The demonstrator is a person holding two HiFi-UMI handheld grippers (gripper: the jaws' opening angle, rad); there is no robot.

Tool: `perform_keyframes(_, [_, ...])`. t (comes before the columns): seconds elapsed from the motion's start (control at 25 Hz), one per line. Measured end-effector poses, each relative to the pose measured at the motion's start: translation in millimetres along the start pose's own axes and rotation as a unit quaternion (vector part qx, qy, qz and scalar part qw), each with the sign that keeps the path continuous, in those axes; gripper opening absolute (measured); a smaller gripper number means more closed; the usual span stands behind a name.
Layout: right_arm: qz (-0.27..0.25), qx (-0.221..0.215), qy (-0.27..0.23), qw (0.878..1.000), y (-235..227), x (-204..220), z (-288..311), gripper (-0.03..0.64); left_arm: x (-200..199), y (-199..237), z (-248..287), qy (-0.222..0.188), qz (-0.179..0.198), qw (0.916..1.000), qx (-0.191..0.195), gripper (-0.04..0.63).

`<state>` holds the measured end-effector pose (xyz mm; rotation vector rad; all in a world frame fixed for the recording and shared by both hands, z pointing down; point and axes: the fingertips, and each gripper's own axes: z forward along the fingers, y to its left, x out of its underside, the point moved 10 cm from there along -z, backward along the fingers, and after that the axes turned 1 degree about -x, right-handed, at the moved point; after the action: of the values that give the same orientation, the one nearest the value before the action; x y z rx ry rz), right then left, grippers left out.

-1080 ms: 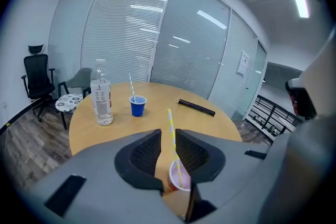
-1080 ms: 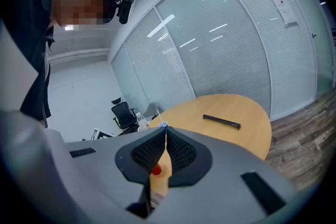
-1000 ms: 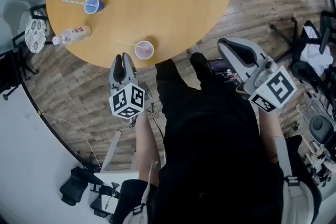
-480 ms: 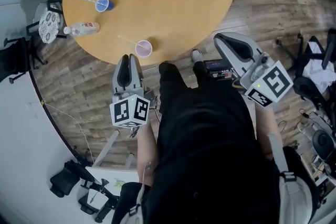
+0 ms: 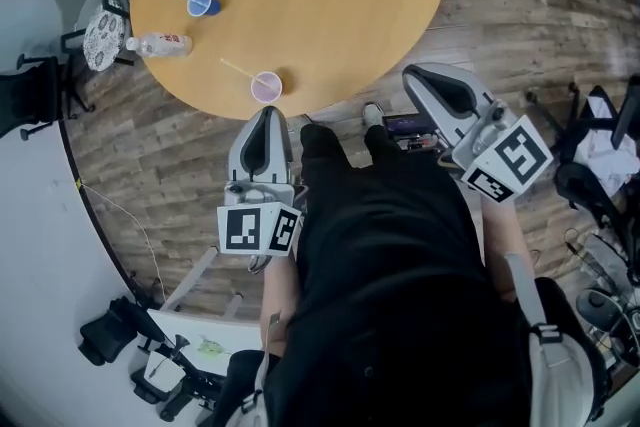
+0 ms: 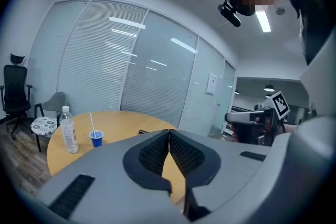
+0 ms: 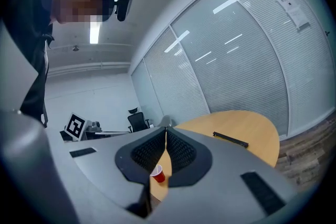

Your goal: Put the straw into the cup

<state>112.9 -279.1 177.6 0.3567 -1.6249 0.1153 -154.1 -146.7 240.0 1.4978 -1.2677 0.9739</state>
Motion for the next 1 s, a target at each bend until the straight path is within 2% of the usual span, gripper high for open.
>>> perform_keyframes(0.2, [0.003,-0.023,-0.001,1.0,0,0,-7,0.018,-3,-25,-7,-0.004,0.02,0.9997,0.013,0.012])
perform_keyframes(0.36, [0.013,-0.045,0.005,0.999,-5,6,-17,0.018,2,-45,-17,-0.004,0.023,0.9997,-0.012,0.012])
perform_keyframes(0.52, [0.026,-0.065,0.018,0.997,2,19,-11,0.018,12,-42,-41,0.002,0.007,0.999,-0.045,0.012])
perform_keyframes(0.68, [0.026,-0.084,0.03,0.996,28,28,0,0.018,20,-28,-74,0.006,0.0,0.9976,-0.069,0.012])
perform_keyframes(0.8, [0.021,-0.096,0.03,0.995,52,28,6,0.018,20,-18,-100,-0.006,-0.006,0.9965,-0.083,0.012])
perform_keyframes(1.0, [0.008,-0.108,0.034,0.994,110,40,3,0.018,29,-9,-158,-0.023,-0.005,0.9959,-0.087,0.012])
